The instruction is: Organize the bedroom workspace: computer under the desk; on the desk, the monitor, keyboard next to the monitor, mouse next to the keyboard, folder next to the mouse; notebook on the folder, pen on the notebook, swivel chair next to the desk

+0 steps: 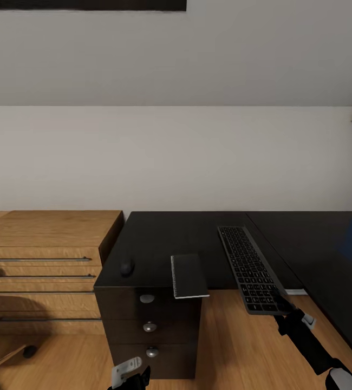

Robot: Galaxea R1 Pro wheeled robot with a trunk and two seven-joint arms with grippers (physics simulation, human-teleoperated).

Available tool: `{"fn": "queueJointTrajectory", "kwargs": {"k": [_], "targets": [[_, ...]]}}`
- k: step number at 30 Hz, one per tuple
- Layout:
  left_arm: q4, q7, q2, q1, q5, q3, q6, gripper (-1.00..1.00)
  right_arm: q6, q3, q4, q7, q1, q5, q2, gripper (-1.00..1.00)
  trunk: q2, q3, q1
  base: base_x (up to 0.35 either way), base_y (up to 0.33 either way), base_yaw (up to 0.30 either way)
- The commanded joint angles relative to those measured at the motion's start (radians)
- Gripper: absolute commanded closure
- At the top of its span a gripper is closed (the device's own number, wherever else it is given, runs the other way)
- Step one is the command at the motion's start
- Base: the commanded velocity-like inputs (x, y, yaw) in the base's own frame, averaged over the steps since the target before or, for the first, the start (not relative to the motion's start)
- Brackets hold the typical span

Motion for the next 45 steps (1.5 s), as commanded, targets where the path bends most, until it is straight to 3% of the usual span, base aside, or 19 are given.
{"fn": "queueJointTrajectory", "kwargs": {"k": [1, 19, 45], "targets": [[-0.002, 0.007, 0.001, 0.0, 0.008, -0.003, 0.003, -1.0, 0.007, -0.001, 0.0, -0.001, -0.001, -0.006, 0.0, 1.0, 0.0, -0.001, 0.0, 0.0, 0.0, 0.0], [-0.002, 0.007, 0.001, 0.0, 0.008, -0.003, 0.003, -1.0, 0.005, -0.001, 0.0, -0.021, -0.001, -0.006, 0.001, 1.0, 0.0, -0.001, 0.0, 0.0, 0.0, 0.0], [-0.002, 0.008, 0.001, 0.0, 0.008, -0.003, 0.003, -1.0, 0.0, -0.001, -0.024, -0.043, -0.001, -0.003, 0.0, 1.0, 0.182, 0.08, -0.1, 0.0, 0.0, 0.0]]}}
